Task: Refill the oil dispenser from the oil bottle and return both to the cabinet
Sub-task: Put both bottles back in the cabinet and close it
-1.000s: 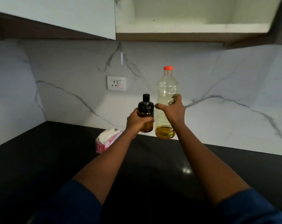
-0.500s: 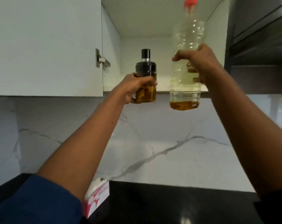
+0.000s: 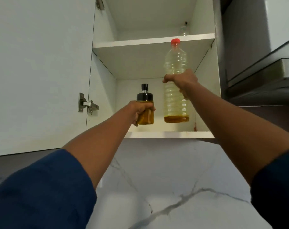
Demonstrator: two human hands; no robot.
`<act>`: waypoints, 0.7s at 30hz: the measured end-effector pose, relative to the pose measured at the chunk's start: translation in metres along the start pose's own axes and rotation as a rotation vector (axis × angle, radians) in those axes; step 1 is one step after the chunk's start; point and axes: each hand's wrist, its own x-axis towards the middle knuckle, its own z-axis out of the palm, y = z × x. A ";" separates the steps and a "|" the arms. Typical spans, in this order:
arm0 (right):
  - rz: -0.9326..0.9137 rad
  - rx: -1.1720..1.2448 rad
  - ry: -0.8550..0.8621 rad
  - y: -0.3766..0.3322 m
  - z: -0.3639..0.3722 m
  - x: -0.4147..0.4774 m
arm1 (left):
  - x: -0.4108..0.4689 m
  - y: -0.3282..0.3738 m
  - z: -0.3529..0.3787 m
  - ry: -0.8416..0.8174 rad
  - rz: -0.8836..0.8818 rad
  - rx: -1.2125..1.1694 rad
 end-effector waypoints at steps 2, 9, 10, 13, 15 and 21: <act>0.009 0.002 -0.007 0.017 0.011 0.013 | 0.014 -0.006 0.007 0.005 -0.020 0.017; 0.085 -0.040 -0.054 0.065 0.044 0.043 | 0.049 -0.023 0.018 0.008 -0.084 0.082; 0.091 -0.050 -0.056 0.070 0.047 0.046 | 0.053 -0.024 0.019 0.006 -0.089 0.089; 0.112 -0.059 -0.056 0.080 0.055 0.054 | 0.063 -0.028 0.020 -0.012 -0.118 0.121; 0.126 -0.061 -0.060 0.084 0.058 0.057 | 0.066 -0.030 0.021 -0.021 -0.136 0.133; 0.099 -0.094 -0.071 0.090 0.061 0.059 | 0.075 -0.035 0.021 -0.028 -0.151 0.152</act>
